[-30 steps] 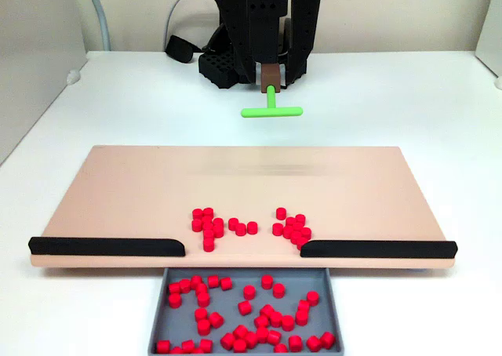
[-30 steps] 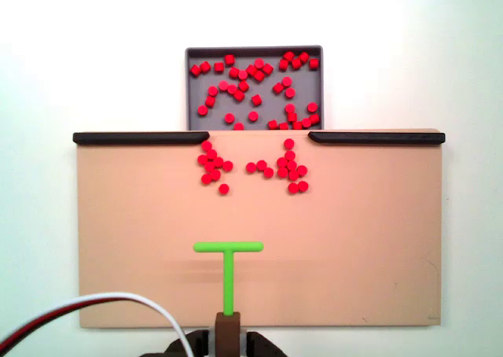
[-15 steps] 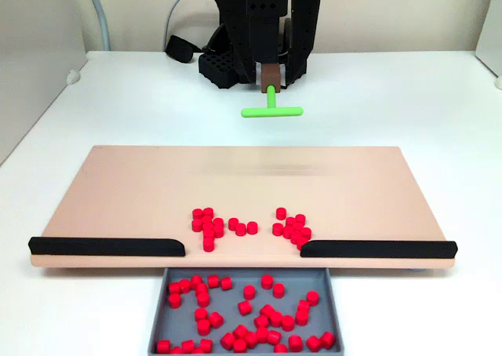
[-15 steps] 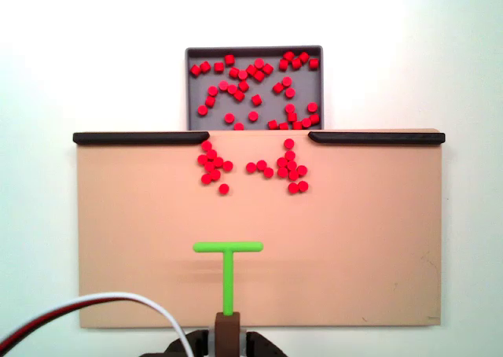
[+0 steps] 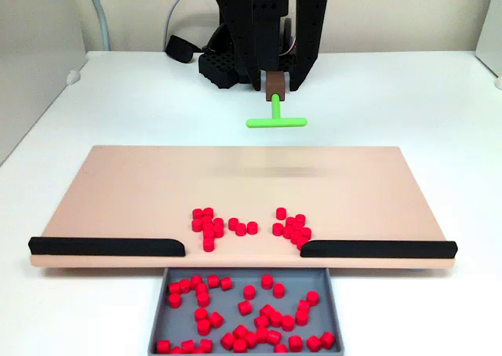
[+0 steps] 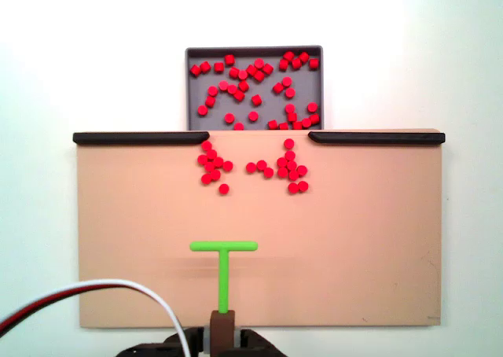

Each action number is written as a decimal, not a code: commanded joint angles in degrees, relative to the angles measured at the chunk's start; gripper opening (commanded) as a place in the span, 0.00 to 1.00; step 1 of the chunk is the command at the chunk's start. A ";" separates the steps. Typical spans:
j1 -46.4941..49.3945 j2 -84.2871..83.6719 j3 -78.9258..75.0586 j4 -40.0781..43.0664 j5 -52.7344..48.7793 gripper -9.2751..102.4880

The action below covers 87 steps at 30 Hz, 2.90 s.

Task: Gather the bottom side granules

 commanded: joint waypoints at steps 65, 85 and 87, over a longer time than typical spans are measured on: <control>-1.23 -13.01 6.68 -21.62 3.87 0.12; 0.26 -17.84 1.23 -21.62 1.85 0.12; 0.26 -17.84 1.23 -21.62 1.76 0.12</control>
